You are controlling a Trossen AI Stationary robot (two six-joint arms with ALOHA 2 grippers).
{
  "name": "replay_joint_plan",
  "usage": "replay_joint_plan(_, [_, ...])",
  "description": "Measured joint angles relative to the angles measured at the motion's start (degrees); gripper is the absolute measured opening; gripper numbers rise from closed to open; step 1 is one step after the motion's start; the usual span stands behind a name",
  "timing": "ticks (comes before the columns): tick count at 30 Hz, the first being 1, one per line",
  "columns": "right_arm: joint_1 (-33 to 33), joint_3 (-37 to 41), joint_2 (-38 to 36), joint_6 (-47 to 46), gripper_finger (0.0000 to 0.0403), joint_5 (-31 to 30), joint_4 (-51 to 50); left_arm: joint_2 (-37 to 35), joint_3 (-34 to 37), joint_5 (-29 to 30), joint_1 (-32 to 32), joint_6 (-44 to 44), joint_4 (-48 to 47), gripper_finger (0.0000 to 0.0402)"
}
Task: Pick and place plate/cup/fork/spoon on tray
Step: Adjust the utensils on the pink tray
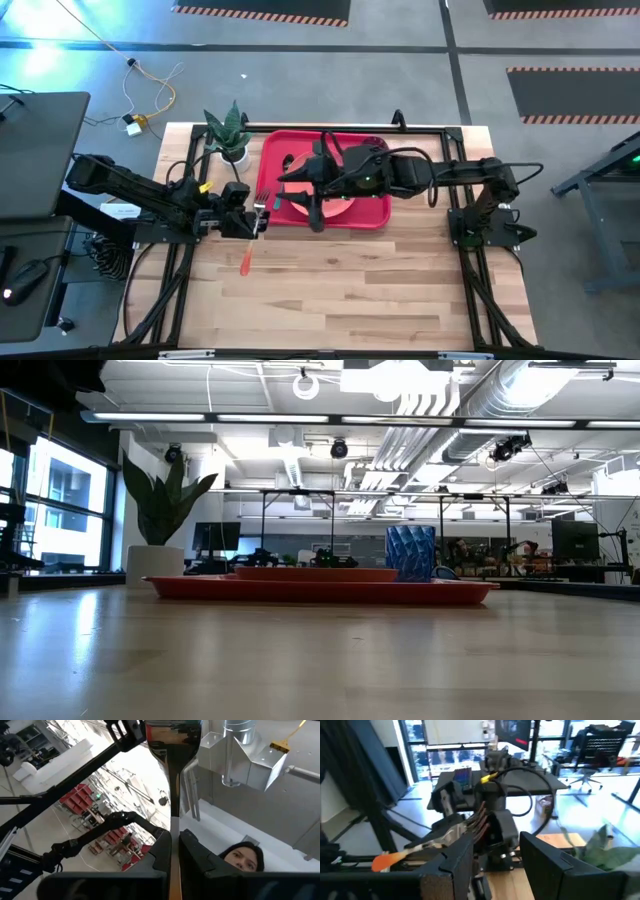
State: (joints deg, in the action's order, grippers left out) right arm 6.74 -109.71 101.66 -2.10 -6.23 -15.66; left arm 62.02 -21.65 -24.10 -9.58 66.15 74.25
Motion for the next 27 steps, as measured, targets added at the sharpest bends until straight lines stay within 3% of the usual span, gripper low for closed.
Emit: replay_joint_plan(27, [-1.3, -0.1, 3.4, -2.6, 0.0147, 5.3, 6.9, 0.0, 0.0, -0.9, 1.5, -0.3, -2.5, 0.0012])
